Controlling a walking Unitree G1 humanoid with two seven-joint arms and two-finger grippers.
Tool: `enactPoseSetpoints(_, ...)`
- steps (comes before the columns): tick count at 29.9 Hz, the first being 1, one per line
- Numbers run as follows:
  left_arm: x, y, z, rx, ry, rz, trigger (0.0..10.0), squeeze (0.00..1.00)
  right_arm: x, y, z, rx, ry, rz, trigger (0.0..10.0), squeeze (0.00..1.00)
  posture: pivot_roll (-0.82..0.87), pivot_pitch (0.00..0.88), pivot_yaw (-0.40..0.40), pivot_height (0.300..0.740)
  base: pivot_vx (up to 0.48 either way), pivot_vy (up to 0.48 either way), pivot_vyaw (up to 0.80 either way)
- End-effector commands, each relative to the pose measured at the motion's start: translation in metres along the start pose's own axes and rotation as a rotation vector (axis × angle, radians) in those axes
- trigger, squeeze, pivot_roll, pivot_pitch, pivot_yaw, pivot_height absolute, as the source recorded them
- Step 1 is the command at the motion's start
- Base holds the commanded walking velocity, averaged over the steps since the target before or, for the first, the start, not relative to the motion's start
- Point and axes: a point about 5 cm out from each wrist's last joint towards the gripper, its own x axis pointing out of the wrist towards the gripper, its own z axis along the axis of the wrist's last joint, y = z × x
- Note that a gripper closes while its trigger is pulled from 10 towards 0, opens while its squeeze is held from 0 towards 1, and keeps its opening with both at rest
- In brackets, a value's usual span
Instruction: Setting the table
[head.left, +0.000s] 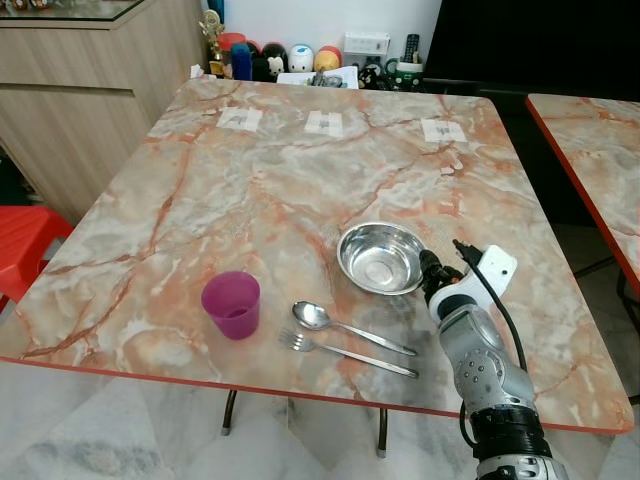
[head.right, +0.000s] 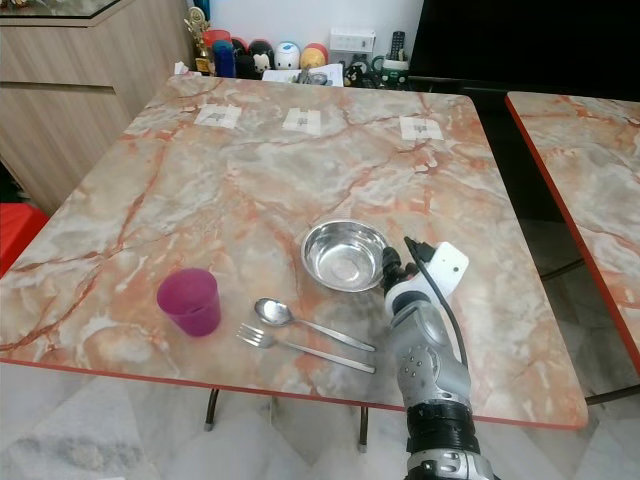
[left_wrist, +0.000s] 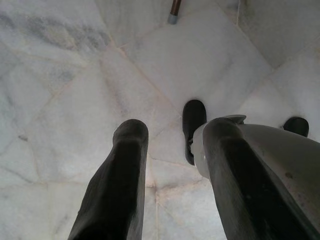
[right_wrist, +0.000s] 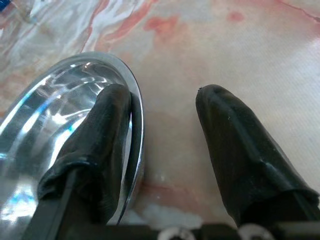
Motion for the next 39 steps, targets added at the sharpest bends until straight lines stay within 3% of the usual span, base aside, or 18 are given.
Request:
enactPoseSetpoints(1,-0.003,0.004,-0.010,0.007,0.032,0.011,10.0,0.00,0.002,0.001,0.003,0.018,-0.010,0.006,10.0,0.00,0.09,0.188,-0.025,0.740,0.000,0.000,0.00)
enactPoseSetpoints(8,-0.004,0.004,-0.011,0.007,0.032,0.009,10.0,0.00,0.002,0.004,0.006,0.027,-0.020,0.021,10.0,0.00,0.09,0.188,-0.026,0.740,0.000,0.000,0.00)
enactPoseSetpoints(31,-0.004,0.003,-0.011,0.007,0.035,0.007,10.0,0.00,0.004,0.010,-0.014,-0.001,0.101,0.074,10.0,0.00,0.09,0.191,-0.027,0.740,0.000,0.000,0.00)
enactPoseSetpoints(32,-0.004,0.003,-0.011,0.013,0.037,0.007,10.0,0.00,0.004,0.010,-0.014,0.002,0.098,0.076,3.8,0.00,0.09,0.191,-0.027,0.740,0.000,0.000,0.00)
enactPoseSetpoints(34,-0.004,0.003,-0.011,0.016,0.040,0.009,10.0,0.00,0.004,0.011,-0.015,0.007,0.100,0.078,0.0,0.00,0.09,0.191,-0.027,0.740,0.000,0.000,0.00)
enactPoseSetpoints(36,-0.004,0.003,-0.012,0.015,0.040,0.009,10.0,0.00,0.004,0.012,-0.017,0.006,0.108,0.081,0.0,0.00,0.09,0.191,-0.027,0.740,0.000,0.000,0.00)
enactPoseSetpoints(38,-0.004,0.003,-0.012,0.013,0.041,0.009,10.0,0.00,0.003,0.013,-0.019,0.003,0.120,0.090,2.0,0.00,0.09,0.191,-0.027,0.740,0.000,0.000,0.00)
enactPoseSetpoints(39,-0.004,0.003,-0.013,0.013,0.041,0.009,10.0,0.00,0.003,0.013,-0.019,0.005,0.120,0.091,2.0,0.00,0.09,0.191,-0.028,0.740,0.000,0.000,0.00)
